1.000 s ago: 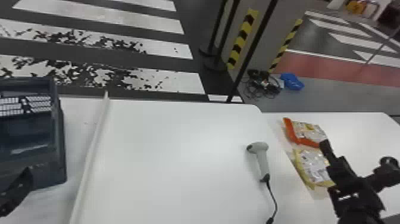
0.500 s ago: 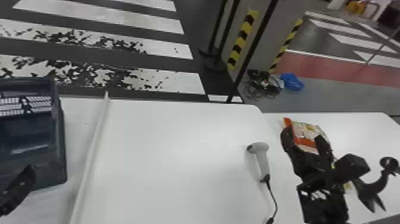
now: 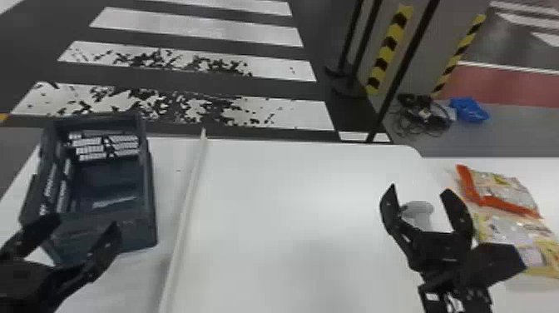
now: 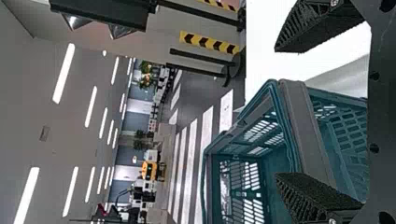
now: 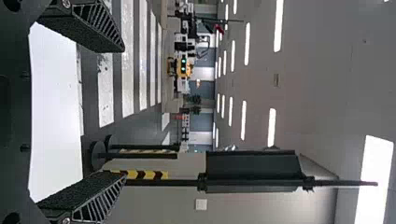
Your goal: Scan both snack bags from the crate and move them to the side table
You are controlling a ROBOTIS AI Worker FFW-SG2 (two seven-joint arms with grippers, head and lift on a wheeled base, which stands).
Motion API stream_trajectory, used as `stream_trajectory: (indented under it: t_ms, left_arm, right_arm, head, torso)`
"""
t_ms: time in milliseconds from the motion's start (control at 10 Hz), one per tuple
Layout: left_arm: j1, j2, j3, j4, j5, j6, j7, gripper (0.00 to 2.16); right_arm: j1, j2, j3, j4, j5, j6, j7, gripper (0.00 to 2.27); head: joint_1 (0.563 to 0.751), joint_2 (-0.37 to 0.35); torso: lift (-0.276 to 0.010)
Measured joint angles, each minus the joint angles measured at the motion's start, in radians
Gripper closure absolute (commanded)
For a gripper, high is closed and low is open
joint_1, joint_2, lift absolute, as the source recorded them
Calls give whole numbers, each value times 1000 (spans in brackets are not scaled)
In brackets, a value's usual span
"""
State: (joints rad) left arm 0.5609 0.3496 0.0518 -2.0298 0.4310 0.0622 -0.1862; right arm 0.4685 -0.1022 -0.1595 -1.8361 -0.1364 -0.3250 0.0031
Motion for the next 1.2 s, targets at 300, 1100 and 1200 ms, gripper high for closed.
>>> stream_trajectory:
  t_ms: [300, 1100, 1200]
  left_arm:
    - [0, -5, -17, 3, -9, -13, 25, 39]
    - [-2, -41, -81, 0, -91, -13, 97, 39]
    - [3, -46, -79, 0, -95, -13, 97, 39]
  right_arm:
    - [28, 69, 112, 0, 104, -40, -26, 46]
    - [60, 102, 191, 44, 249, -70, -87, 46]
    - [60, 102, 185, 44, 250, -71, -87, 46]
  head:
    - [695, -44]
    - [695, 8]
    - [695, 4]
  torso:
    - [-99]
    - [-99]
    - [-99]
